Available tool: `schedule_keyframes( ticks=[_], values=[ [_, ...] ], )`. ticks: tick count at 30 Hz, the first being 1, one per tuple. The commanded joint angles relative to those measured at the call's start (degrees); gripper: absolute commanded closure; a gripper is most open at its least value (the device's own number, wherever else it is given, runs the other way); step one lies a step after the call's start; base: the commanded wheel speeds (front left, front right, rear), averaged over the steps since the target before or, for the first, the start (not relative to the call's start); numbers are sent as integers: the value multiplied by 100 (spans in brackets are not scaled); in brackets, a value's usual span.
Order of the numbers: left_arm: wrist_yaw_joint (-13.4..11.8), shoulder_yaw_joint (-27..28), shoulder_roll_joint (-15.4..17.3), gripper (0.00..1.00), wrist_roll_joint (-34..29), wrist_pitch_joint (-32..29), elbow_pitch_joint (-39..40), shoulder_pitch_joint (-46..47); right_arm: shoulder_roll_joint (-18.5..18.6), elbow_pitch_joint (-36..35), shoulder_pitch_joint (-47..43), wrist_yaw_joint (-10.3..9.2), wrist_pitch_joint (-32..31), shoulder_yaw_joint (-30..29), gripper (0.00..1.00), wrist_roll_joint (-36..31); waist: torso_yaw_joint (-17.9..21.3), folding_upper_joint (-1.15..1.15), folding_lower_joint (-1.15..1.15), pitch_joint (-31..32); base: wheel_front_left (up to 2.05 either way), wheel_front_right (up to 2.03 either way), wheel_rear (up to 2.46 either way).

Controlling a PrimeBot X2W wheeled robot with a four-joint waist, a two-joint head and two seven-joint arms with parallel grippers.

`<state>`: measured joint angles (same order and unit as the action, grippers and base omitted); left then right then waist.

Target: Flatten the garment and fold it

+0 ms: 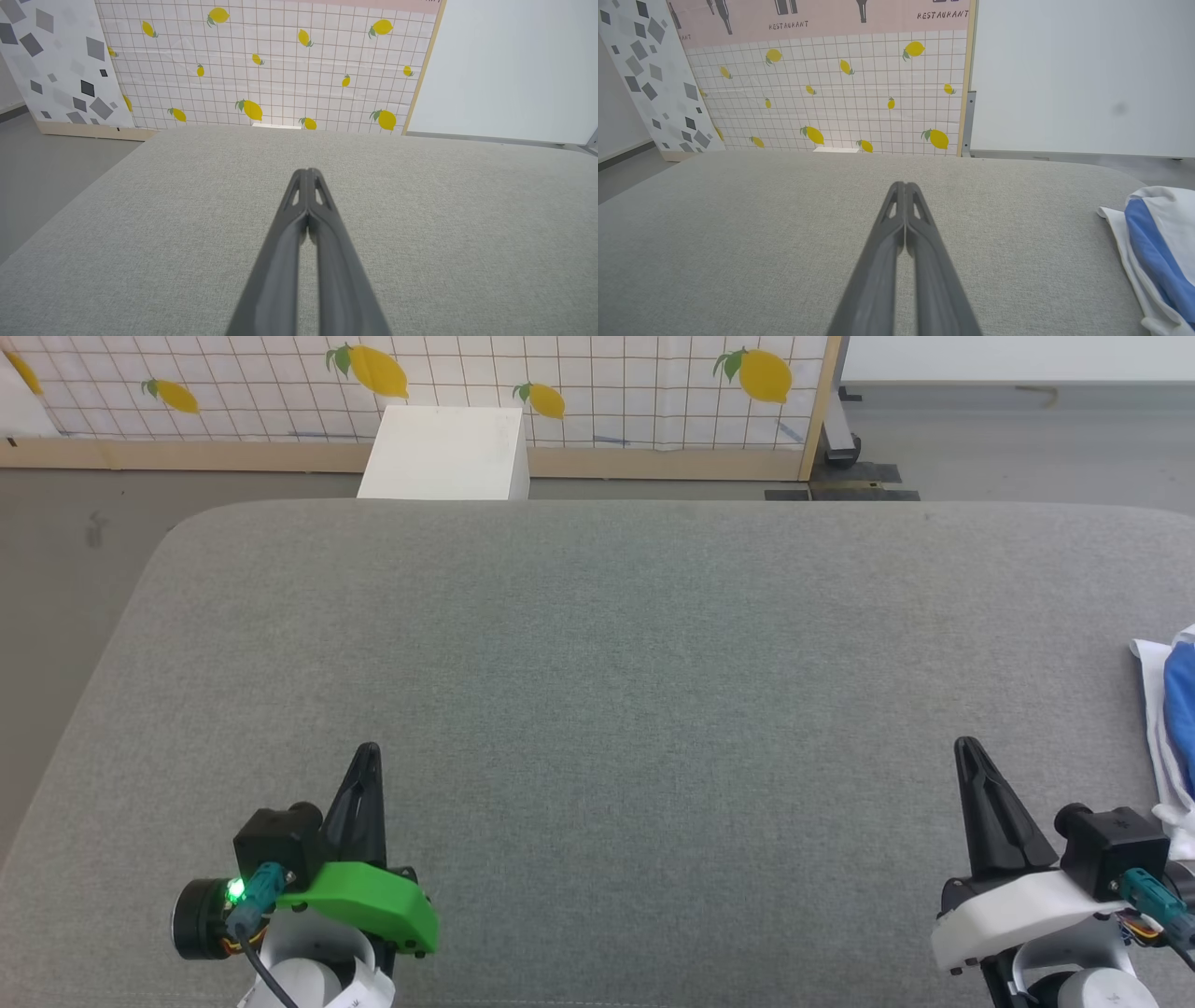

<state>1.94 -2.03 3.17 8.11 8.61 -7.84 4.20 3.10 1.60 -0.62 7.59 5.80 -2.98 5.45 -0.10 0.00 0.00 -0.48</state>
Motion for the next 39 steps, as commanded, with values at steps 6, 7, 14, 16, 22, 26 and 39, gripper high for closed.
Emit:
schedule_keyframes(
  ticks=[6,7,14,16,22,26,39],
  values=[
    [-37,36,-13,100,-127,-83,98,-116,-10,-43,28,-4,-61,41,100,-92,1,0,0,4,0,0,0],
    [-39,38,-13,100,-135,-93,107,-120,-10,-45,29,-4,-67,44,100,-98,1,0,0,5,0,0,0],
    [-55,55,-15,100,-206,-173,177,-151,-12,-57,32,-5,-121,71,100,-145,2,0,0,9,0,0,0],
    [-59,60,-15,100,-226,-196,197,-160,-12,-60,33,-5,-136,78,100,-158,2,0,0,11,0,0,0],
    [-73,75,-17,100,-286,-264,257,-187,-13,-70,36,-5,-181,101,100,-197,3,0,0,14,0,0,0],
    [-82,84,-18,100,-326,-309,297,-204,-14,-77,38,-6,-211,116,100,-224,3,0,0,17,0,0,0],
    [-112,116,-21,100,-456,-457,428,-262,-16,-99,45,-7,-310,165,100,-310,5,0,0,25,0,0,0]
  ],
)
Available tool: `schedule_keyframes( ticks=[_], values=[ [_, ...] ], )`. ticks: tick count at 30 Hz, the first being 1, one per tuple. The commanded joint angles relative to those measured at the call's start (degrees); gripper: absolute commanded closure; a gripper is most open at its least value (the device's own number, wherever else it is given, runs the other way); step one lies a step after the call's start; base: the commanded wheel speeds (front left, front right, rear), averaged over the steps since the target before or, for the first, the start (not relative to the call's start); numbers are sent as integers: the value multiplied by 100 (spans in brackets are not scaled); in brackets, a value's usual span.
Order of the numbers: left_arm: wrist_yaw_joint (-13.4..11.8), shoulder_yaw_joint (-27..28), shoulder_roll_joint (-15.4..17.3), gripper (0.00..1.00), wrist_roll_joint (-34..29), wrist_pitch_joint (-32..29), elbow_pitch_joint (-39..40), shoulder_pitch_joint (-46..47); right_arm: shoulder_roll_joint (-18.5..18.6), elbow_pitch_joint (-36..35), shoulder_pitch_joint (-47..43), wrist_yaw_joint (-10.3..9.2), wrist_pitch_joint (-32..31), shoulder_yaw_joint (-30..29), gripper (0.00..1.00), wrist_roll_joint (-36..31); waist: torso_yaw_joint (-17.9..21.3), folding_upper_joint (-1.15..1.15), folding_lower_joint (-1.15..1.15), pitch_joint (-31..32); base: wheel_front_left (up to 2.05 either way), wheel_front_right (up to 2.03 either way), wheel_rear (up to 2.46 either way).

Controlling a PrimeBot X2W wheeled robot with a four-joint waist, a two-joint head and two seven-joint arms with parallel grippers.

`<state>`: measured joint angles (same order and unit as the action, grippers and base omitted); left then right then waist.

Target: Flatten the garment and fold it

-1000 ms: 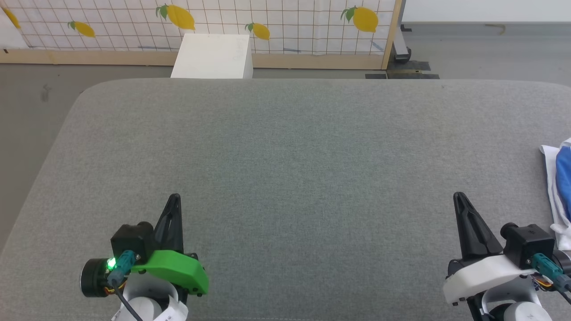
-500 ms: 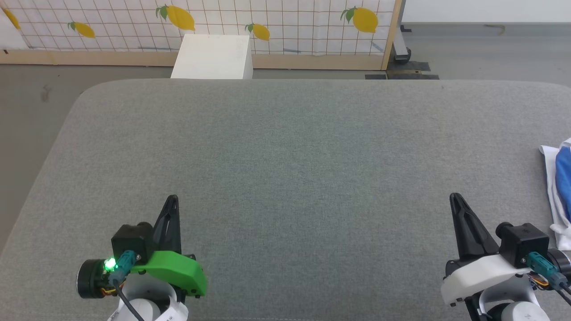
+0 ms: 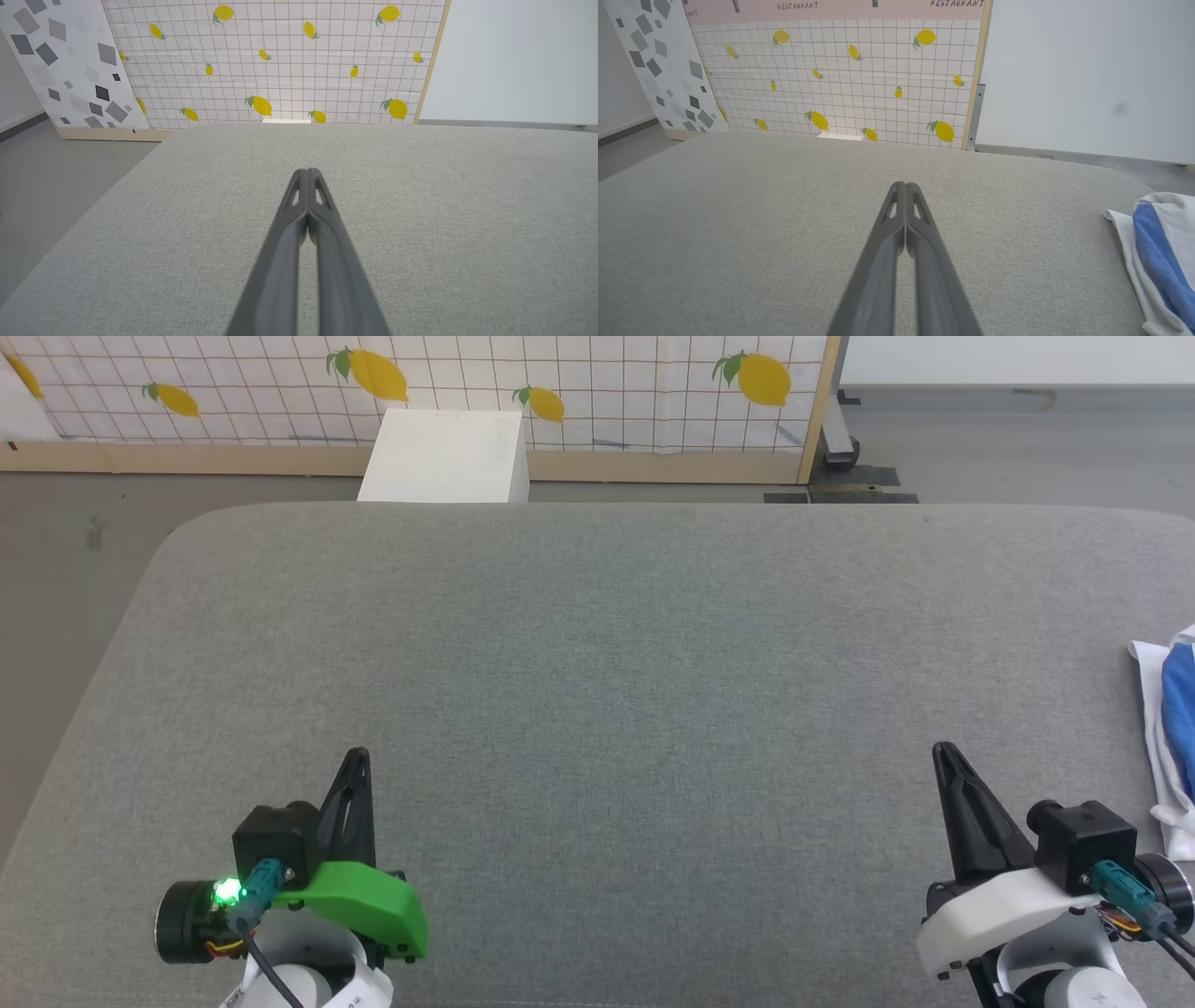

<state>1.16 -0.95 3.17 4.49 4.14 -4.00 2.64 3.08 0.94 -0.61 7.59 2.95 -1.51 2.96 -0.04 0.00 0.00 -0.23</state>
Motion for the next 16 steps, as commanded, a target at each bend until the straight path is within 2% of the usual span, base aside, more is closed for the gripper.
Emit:
schedule_keyframes(
  ticks=[1,16],
  values=[
    [-36,11,-21,100,-102,-20,53,-110,-14,-35,44,-7,-32,21,100,-67,0,0,0,1,0,0,0],
    [-71,47,-24,100,-252,-191,204,-177,-17,-60,51,-8,-146,77,100,-166,2,0,0,11,0,0,0]
  ],
)
